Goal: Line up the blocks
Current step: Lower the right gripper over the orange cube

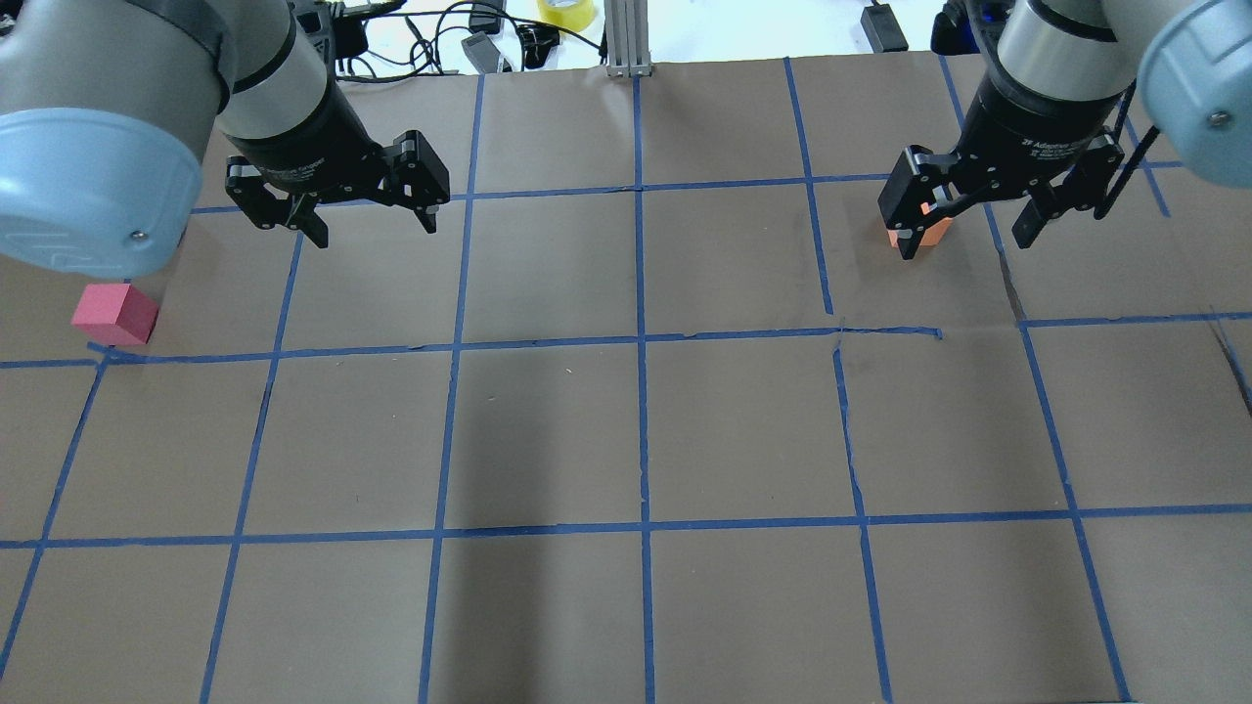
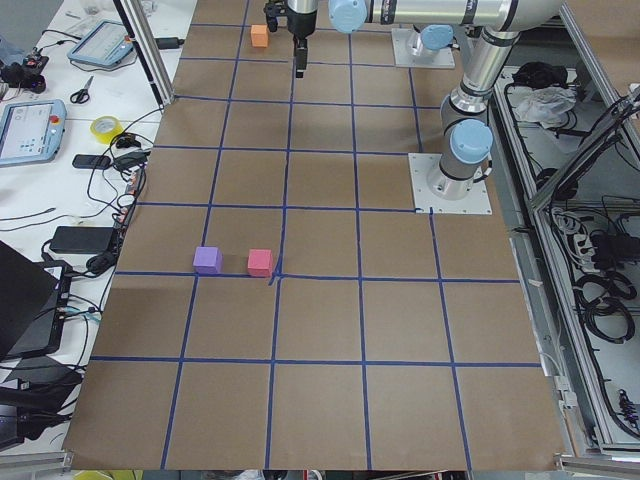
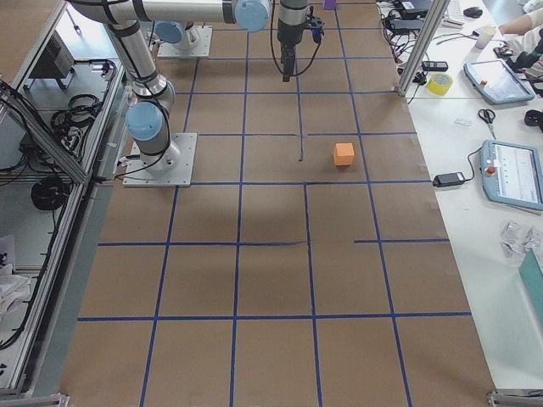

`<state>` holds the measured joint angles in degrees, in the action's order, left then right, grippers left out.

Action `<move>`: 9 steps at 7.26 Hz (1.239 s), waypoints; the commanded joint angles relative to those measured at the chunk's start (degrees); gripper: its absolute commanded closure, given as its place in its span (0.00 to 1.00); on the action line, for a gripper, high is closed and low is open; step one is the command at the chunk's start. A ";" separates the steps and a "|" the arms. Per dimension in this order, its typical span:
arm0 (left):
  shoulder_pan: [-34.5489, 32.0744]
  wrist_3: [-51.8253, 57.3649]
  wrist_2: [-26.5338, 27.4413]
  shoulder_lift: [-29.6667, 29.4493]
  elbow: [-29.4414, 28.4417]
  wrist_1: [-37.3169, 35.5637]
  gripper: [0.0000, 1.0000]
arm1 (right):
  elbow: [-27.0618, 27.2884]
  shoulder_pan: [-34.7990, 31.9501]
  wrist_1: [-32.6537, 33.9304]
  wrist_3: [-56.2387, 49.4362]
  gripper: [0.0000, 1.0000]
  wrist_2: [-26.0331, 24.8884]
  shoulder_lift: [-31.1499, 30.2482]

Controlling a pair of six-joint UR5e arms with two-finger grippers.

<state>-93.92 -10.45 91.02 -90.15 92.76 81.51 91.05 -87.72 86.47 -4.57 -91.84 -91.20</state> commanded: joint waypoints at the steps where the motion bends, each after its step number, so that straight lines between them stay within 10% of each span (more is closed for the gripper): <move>1: -0.04 0.43 0.21 0.76 0.93 -0.03 0.00 | 0.00 0.01 -0.16 0.00 0.00 0.00 -0.03; 9: 0.05 0.44 0.56 1.20 1.02 0.23 0.00 | 0.09 1.15 8.25 -1.58 0.00 -3.60 4.43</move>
<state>-93.94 -10.01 91.59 -89.18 93.66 81.67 91.10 -86.62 91.37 -5.79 -95.43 -89.05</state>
